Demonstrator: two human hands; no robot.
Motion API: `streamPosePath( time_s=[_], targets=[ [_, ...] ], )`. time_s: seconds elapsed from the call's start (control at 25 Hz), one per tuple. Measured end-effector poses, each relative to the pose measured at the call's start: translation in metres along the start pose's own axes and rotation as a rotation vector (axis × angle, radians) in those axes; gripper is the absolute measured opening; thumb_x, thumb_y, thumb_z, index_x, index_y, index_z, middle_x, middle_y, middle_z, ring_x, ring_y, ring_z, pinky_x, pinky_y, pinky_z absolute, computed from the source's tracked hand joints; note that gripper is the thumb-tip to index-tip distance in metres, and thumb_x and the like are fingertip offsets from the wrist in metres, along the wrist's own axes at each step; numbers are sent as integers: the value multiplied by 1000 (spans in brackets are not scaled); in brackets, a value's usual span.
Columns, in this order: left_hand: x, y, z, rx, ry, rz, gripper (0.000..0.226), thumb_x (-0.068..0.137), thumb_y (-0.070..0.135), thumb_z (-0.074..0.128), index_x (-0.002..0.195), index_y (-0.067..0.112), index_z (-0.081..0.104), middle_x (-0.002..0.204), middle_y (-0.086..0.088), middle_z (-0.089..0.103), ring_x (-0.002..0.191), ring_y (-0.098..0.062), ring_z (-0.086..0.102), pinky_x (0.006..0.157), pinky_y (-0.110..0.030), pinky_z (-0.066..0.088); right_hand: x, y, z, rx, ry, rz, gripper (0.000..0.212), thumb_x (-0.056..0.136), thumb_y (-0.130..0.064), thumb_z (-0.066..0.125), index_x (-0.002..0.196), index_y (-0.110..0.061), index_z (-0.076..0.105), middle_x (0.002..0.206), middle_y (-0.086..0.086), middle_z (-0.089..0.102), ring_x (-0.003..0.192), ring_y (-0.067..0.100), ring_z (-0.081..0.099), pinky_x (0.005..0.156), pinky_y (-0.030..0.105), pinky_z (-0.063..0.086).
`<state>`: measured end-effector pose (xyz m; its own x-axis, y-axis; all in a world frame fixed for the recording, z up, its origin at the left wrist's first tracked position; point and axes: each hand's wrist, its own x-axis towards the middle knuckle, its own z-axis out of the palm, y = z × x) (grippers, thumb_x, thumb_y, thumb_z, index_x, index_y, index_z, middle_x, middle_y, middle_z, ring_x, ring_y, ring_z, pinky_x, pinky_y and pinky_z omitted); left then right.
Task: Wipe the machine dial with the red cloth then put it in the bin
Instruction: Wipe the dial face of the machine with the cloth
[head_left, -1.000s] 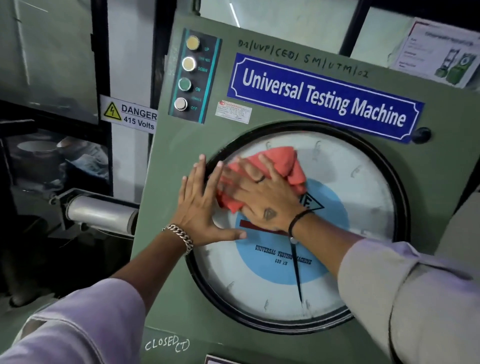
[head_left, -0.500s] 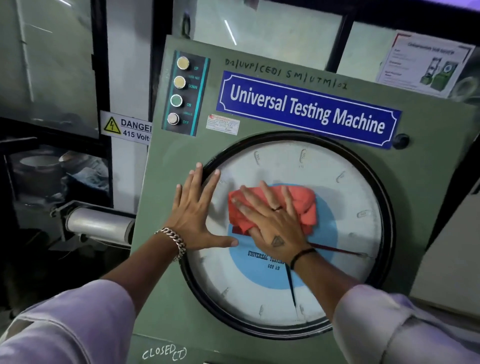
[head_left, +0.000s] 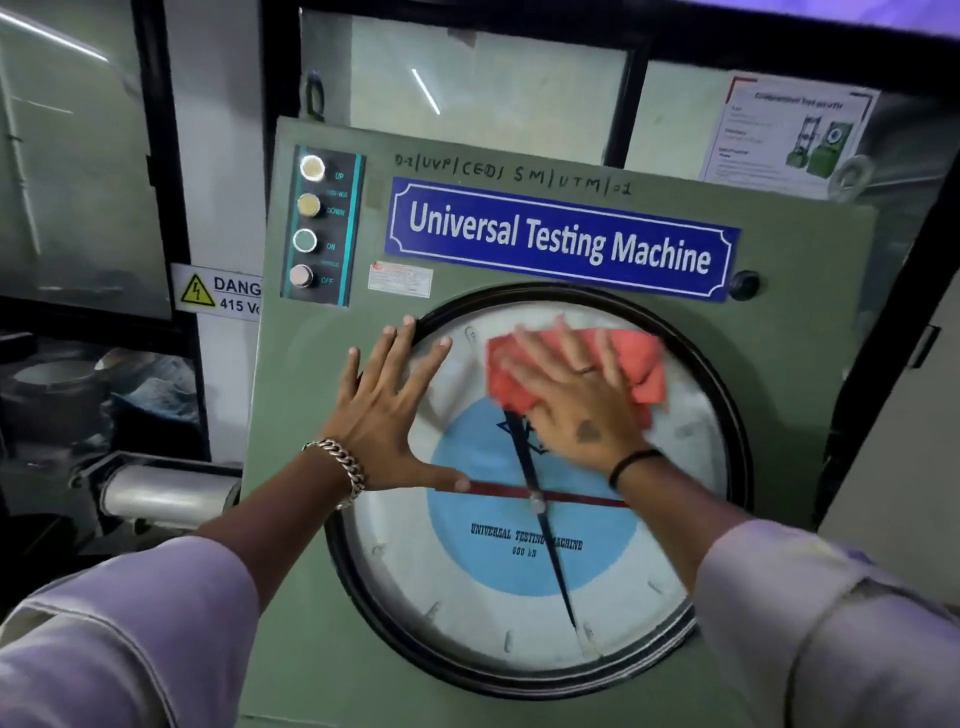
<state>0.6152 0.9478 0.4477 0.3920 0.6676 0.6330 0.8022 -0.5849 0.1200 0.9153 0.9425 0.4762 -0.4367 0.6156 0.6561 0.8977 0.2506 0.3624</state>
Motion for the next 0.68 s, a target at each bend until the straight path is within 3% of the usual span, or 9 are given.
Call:
streamPosePath(
  time_s=[0.08, 0.16, 0.28, 0.4, 0.52, 0.68],
  targets=[
    [7, 0, -8, 9, -32, 7, 160, 44, 114, 58, 168, 50, -21, 180, -1, -29, 167, -29, -18, 132, -70, 2, 2, 26, -9, 59, 89, 256, 79, 101, -40, 52, 174, -55, 25, 186, -22, 9, 175, 28, 6, 134, 69, -8],
    [11, 3, -11, 31, -59, 9, 161, 44, 112, 61, 167, 51, -23, 180, -2, -31, 167, -28, -20, 133, -69, 2, -5, -5, 1, 106, 144, 370, 76, 102, -43, 51, 174, -50, 30, 187, -20, 10, 174, 29, 4, 132, 71, -9],
    [14, 10, -10, 60, -64, 8, 161, 43, 112, 60, 167, 51, -24, 179, -4, -32, 168, -33, -19, 133, -68, 1, -21, -71, 25, 112, 31, 129, 77, 98, -40, 52, 173, -47, 35, 188, -17, 10, 175, 32, 2, 132, 72, -10],
    [14, 13, -13, 67, -70, 1, 162, 43, 112, 60, 166, 51, -25, 178, -4, -34, 168, -33, -20, 133, -67, 0, -24, -49, 20, 54, -13, 12, 85, 96, -35, 52, 176, -48, 26, 188, -21, 5, 176, 29, -1, 134, 66, -16],
    [13, 6, -22, 111, -107, 32, 162, 44, 114, 59, 168, 50, -23, 179, -2, -33, 168, -32, -19, 133, -68, 3, -40, -11, 5, 104, 21, 279, 93, 93, -31, 54, 177, -52, 18, 186, -25, -1, 175, 29, -9, 131, 60, -26],
    [7, 2, -33, 167, -152, 59, 160, 46, 115, 57, 168, 50, -23, 180, -2, -29, 169, -33, -13, 133, -67, 4, -62, -11, -6, 222, 6, 520, 94, 89, -25, 48, 176, -50, 23, 186, -26, 1, 175, 24, -9, 132, 65, -15]
  ],
)
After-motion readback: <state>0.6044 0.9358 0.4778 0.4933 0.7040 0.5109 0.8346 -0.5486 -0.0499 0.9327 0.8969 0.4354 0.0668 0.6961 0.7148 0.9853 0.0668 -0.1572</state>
